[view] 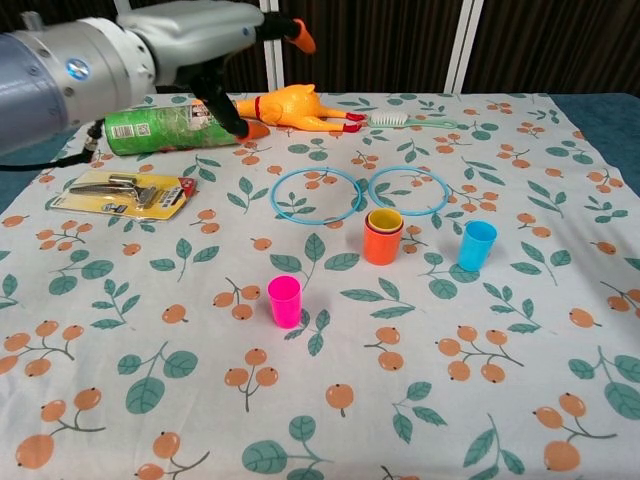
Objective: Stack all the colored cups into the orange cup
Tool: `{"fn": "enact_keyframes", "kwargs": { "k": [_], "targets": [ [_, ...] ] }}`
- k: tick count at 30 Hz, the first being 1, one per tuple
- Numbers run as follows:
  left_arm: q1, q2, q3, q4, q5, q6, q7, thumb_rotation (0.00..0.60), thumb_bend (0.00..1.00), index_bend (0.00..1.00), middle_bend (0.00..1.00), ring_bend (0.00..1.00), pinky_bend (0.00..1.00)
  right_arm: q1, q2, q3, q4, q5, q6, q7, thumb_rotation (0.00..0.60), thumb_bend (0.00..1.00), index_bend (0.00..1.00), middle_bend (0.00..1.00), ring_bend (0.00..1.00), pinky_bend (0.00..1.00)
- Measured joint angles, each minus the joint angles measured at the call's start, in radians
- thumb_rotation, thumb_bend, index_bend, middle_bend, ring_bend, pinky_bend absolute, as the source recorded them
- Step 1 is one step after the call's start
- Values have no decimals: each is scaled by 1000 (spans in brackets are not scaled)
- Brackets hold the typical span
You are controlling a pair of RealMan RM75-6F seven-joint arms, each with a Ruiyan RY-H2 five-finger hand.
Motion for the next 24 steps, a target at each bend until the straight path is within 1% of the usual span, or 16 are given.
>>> {"fn": "enact_keyframes", "kwargs": {
  "k": [5,10,16,20,24],
  "targets": [
    [66,72,2,-37,30,54,-71,600,239,172,0,0,0,83,4,22,-15,12,-97,-1,600,369,32,0,0,67],
    [125,139,19,-47,93,84,-181,600,239,180,0,0,0,149,-33,40,-23,60,-179,-35,600,369,85,0,0,67],
    [196,194,59,-14,212,112,-322,600,239,182,0,0,0,208,-99,57,-16,118,-240,-60,600,370,141,0,0,67],
    [229,211,76,12,262,131,-382,600,239,184,0,0,0,239,-136,65,5,141,-261,-79,600,369,176,0,0,73],
    [252,219,86,41,296,142,-419,600,239,183,0,0,0,262,-182,76,39,159,-263,-86,600,369,235,0,0,87]
  ]
}}
